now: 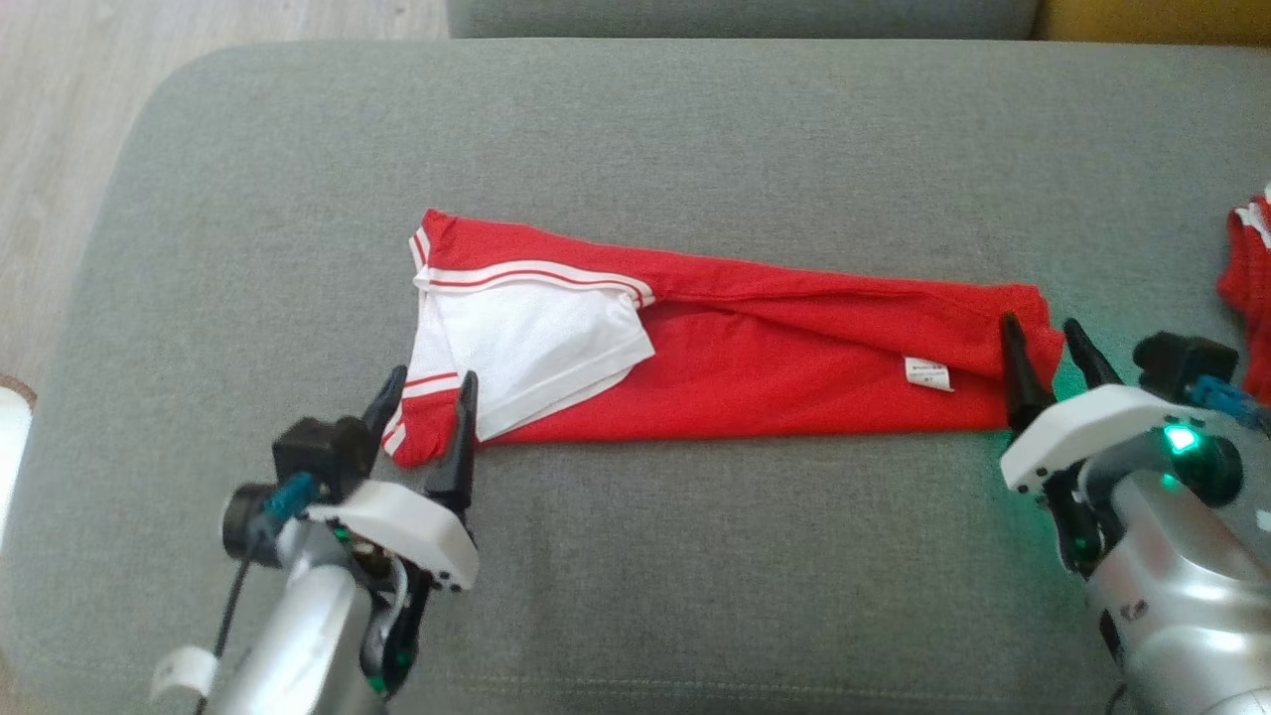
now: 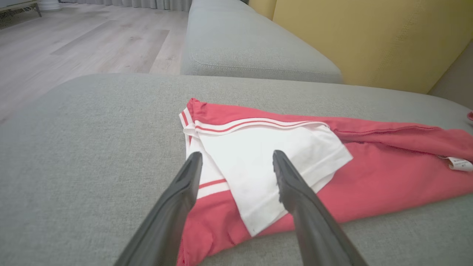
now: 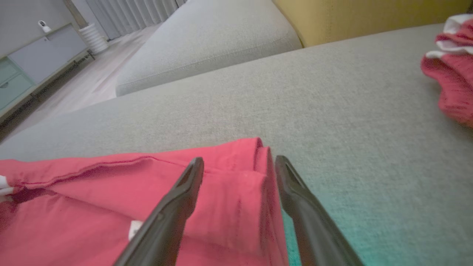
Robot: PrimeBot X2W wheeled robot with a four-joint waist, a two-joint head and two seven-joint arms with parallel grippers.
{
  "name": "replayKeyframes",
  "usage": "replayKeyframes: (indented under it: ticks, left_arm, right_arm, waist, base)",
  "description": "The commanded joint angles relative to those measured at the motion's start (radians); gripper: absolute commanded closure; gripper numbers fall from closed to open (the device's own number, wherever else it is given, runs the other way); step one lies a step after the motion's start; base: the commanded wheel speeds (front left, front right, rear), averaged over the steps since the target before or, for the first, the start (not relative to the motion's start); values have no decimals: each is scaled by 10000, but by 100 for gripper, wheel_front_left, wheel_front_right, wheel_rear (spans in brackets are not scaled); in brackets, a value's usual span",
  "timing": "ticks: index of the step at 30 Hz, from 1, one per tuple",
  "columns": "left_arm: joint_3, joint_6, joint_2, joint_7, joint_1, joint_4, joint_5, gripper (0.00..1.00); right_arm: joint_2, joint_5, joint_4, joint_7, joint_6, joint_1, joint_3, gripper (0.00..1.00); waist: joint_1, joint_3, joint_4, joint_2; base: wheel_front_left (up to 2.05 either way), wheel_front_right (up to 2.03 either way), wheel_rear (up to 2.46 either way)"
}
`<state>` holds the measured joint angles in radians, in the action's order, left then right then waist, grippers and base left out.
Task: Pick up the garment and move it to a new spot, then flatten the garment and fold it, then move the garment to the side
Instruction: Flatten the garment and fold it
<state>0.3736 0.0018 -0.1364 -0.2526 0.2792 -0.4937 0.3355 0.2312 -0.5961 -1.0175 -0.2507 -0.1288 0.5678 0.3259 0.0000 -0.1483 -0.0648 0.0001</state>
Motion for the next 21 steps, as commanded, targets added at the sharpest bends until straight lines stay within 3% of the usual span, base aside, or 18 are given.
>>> replayKeyframes:
  ticks: [1,11,13,17,21]
  left_arm:
    - [-489,78,0,-91,75,432,-151,0]
    - [-1295,-173,665,-91,-786,942,-881,0]
    - [-1439,-221,720,-91,-846,967,-967,0]
    - [-1655,-315,795,-91,-950,964,-1070,0]
    - [-1827,-352,836,-91,-1057,886,-1087,0]
  right_arm:
    - [34,149,59,-110,-19,-35,11,0]
    - [-450,857,-1589,147,-19,-148,-532,0]
    - [-542,792,-1764,277,-19,-133,-511,100]
    - [-392,623,-1749,130,-19,-53,-614,100]
    - [212,856,-1614,-65,-19,164,-826,100]
  waist:
    - [0,13,-53,-1]
    - [0,14,-440,-1]
    - [0,21,-472,-1]
    - [0,53,-469,-1]
    - [0,164,-372,-1]
  base:
    - [0,0,0]
    - [0,0,0]
    - [0,0,0]
    - [0,0,0]
    - [0,0,0]
